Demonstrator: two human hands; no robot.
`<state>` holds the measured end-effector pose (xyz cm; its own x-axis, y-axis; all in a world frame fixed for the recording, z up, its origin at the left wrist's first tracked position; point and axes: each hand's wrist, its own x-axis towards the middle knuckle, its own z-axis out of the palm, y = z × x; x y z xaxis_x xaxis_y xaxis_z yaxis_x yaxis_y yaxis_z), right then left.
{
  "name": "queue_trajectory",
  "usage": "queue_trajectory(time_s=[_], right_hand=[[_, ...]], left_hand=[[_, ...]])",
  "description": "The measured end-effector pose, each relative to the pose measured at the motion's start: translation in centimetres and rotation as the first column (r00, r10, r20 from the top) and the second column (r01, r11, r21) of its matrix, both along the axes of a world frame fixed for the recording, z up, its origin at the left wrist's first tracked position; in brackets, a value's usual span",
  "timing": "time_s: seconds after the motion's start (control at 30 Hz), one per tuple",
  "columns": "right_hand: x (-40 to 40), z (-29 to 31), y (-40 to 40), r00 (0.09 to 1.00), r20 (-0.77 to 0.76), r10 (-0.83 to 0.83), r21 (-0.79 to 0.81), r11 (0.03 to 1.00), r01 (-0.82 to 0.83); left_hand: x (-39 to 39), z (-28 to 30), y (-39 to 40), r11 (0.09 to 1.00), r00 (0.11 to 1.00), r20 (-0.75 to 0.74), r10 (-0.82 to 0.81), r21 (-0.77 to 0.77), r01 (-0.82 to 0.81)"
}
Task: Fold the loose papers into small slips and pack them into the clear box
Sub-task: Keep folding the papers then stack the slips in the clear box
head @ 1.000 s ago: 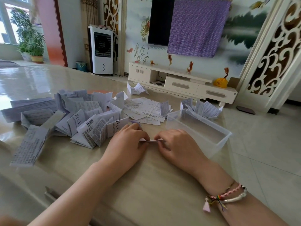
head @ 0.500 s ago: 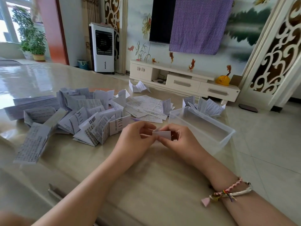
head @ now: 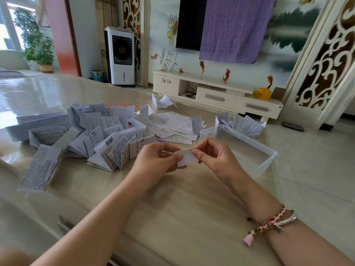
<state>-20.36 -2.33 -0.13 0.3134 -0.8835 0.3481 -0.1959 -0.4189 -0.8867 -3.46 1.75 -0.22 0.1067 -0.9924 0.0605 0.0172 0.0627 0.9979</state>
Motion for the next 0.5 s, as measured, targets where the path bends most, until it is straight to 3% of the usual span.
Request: queue_trajectory(time_s=[0.23, 0.5], right_hand=[[0.7, 0.3, 0.2, 0.995, -0.095, -0.011, -0.016, 1.0, 0.009], [1.4, 6.2, -4.5, 0.857, -0.339, -0.388, -0.156, 0.922, 0.356]], left_hand=[[0.5, 0.7, -0.5, 0.999, 0.998, -0.068, 0.017, 0.049, -0.014], [2.4, 0.2, -2.5, 0.984, 0.988, 0.046, 0.147, 0.093, -0.151]])
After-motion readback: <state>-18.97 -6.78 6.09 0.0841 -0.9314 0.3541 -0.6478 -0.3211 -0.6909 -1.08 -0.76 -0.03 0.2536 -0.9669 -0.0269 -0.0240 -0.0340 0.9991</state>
